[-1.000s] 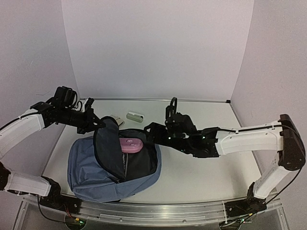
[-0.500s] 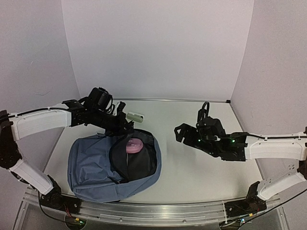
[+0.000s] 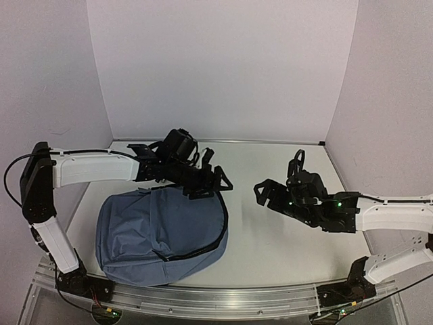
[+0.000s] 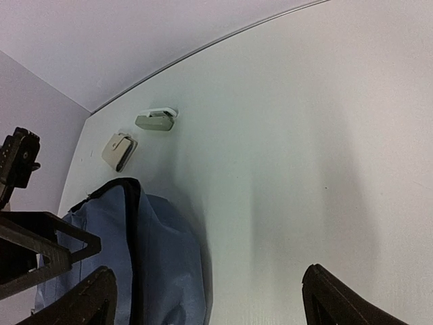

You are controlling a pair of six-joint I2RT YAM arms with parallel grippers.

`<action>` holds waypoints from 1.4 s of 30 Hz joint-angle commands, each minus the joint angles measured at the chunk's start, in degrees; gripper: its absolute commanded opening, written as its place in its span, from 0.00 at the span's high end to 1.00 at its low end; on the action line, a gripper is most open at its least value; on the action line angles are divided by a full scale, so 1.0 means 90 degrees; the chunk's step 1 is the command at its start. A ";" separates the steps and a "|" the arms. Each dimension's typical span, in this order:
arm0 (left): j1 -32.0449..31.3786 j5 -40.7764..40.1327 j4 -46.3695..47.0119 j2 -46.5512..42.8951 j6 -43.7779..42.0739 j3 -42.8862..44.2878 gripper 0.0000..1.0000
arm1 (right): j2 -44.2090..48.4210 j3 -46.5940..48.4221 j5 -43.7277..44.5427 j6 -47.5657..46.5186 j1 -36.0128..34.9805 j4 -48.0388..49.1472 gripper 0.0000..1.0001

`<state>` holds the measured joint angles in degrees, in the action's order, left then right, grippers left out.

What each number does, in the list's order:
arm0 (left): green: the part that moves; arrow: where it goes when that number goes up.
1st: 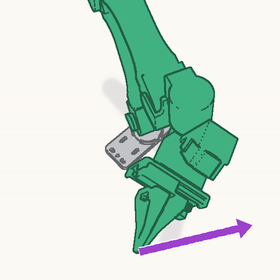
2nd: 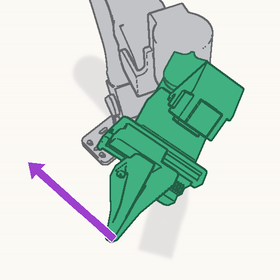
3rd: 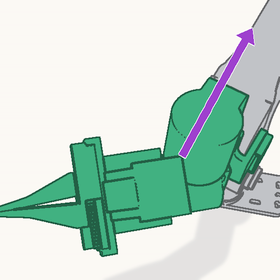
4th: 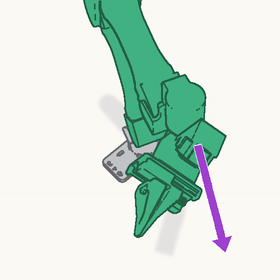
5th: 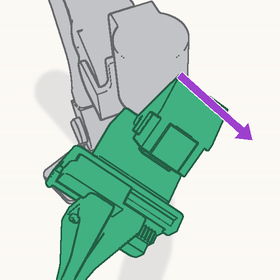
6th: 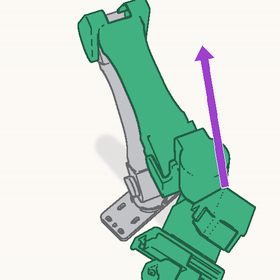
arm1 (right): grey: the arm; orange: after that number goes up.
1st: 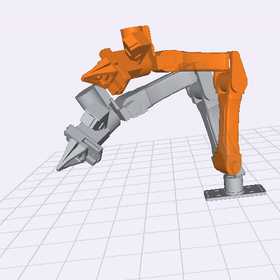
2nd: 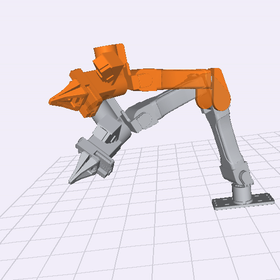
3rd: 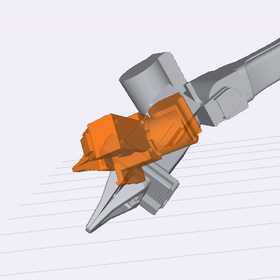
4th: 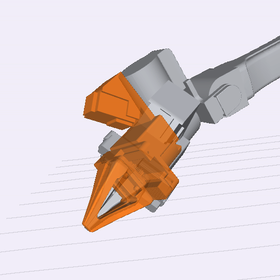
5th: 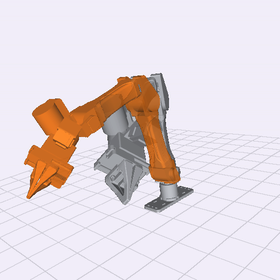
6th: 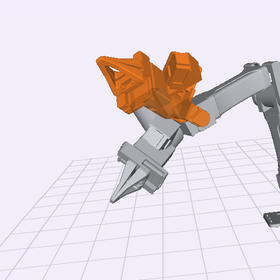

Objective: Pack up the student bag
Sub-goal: Adjust the student bag at the center of the board.

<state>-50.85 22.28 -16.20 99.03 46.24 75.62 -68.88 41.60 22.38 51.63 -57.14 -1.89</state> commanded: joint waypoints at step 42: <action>0.3360 -0.2636 -0.2168 -0.5208 0.0885 -0.4866 0.28 | -0.3292 0.1740 -0.2106 -0.0092 -0.0011 0.1082 0.94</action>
<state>-20.88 -3.15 -42.61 50.64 54.90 32.79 -101.50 60.07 1.19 46.99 -57.17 4.74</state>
